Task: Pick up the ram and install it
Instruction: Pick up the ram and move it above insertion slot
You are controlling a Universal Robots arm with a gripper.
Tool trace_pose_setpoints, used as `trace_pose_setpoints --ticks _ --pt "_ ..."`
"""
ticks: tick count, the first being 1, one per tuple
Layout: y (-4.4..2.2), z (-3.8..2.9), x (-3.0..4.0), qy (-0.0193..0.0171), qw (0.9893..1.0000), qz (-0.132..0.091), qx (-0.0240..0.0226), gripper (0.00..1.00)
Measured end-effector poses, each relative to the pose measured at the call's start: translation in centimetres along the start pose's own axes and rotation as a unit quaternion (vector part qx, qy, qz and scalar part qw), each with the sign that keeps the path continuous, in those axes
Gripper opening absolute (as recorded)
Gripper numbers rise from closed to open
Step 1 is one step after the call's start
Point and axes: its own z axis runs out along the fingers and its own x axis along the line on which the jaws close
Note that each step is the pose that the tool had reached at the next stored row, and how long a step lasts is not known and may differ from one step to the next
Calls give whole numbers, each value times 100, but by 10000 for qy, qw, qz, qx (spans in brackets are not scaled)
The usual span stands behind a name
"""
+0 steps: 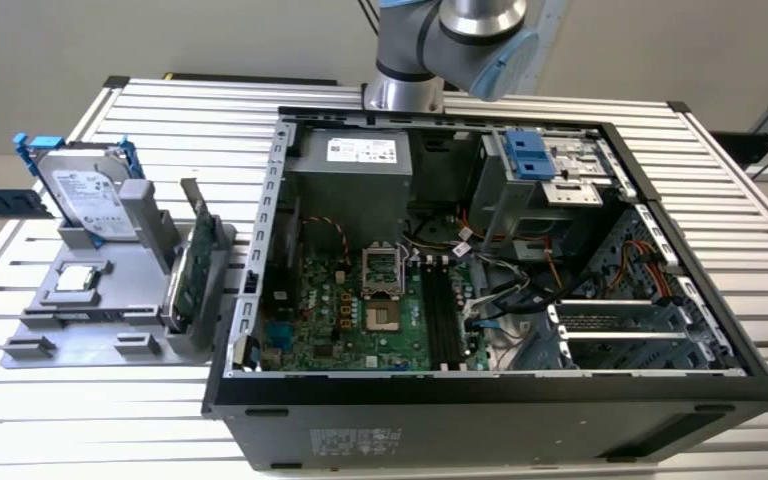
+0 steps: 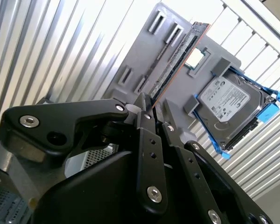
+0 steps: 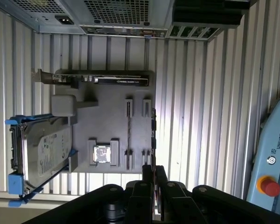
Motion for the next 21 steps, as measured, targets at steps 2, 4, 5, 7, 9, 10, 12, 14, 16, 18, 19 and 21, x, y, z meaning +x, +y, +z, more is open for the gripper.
trace_pose_setpoints --ticks 2,4,5,7,9,10,12,14,16,18,19,21 --pt "0 -15 0 0 10000 1 0 0" --pt "0 -31 0 0 10000 1 0 0" --pt "-1 -39 0 0 10000 1 0 0" --pt "-1 -54 0 0 10000 1 0 0" --pt "-1 -71 0 0 10000 2 0 0" --pt "-1 -80 0 0 10000 2 0 0" --pt "-1 -97 0 0 10000 2 0 0" --pt "-1 -112 0 0 10000 3 0 0" --pt "-1 -130 0 0 10000 3 0 0" --pt "-1 -149 0 0 10000 3 0 0" --pt "-1 -154 2 -3 10000 3 0 0" --pt "-1 -155 2 -21 10000 3 1 0"
